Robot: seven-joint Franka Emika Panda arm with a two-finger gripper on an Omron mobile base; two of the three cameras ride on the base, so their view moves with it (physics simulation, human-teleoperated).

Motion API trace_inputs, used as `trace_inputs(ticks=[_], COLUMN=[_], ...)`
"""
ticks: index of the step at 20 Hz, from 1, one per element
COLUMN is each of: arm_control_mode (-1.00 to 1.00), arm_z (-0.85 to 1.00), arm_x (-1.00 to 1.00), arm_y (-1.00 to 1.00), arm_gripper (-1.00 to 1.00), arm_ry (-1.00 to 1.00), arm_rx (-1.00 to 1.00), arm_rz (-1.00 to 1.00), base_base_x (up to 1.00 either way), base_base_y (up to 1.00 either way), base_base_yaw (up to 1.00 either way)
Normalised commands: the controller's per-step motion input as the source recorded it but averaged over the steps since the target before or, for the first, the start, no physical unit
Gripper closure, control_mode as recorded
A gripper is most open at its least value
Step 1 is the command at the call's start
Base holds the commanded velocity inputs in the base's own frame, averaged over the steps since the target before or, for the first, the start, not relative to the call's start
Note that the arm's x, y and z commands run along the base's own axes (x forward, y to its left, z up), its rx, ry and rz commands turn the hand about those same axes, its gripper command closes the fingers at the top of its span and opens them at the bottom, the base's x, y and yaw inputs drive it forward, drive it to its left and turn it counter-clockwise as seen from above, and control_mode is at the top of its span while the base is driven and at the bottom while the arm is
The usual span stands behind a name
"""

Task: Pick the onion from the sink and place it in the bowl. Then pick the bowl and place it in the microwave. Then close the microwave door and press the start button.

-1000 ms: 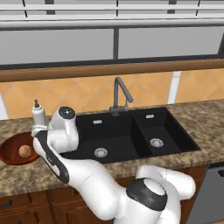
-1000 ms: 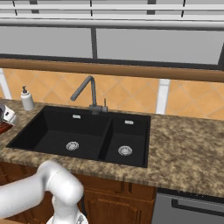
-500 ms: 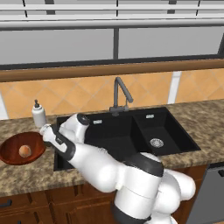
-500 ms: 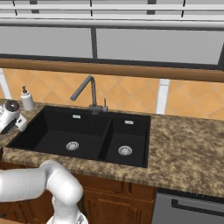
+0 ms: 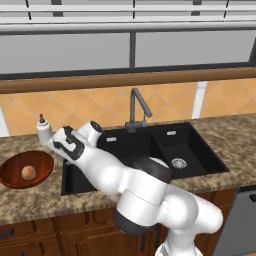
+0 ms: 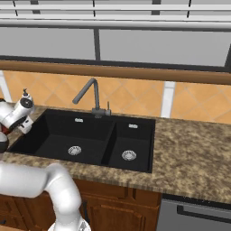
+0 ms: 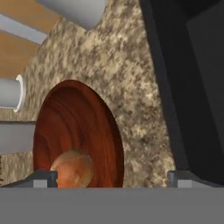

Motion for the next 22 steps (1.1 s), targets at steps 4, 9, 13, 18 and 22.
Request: trace_inputs(ticks=[4, 9, 13, 18, 22], arm_control_mode=[-1.0, -1.0, -1.0, -1.0, -1.0], arm_z=[-0.02, -0.23, -0.26, -0.36, -0.29], arm_x=[0.0, -0.02, 0.0, 0.04, 0.31], arm_y=[0.74, 0.23, 0.0, 0.0, 0.02], arm_gripper=[-1.0, -1.0, -1.0, -1.0, -1.0], arm_ry=[0.03, 0.0, 0.0, 0.0, 0.0], arm_rx=[-0.02, 0.0, 0.0, 0.0, 0.0], arm_rz=[0.05, 0.03, 0.07, 0.06, 0.02], base_base_x=[0.0, 0.0, 0.0, 0.0, 0.0], base_base_y=[0.0, 0.0, 0.0, 0.0, 0.0], base_base_yaw=[0.0, 0.0, 0.0, 0.0, 0.0])
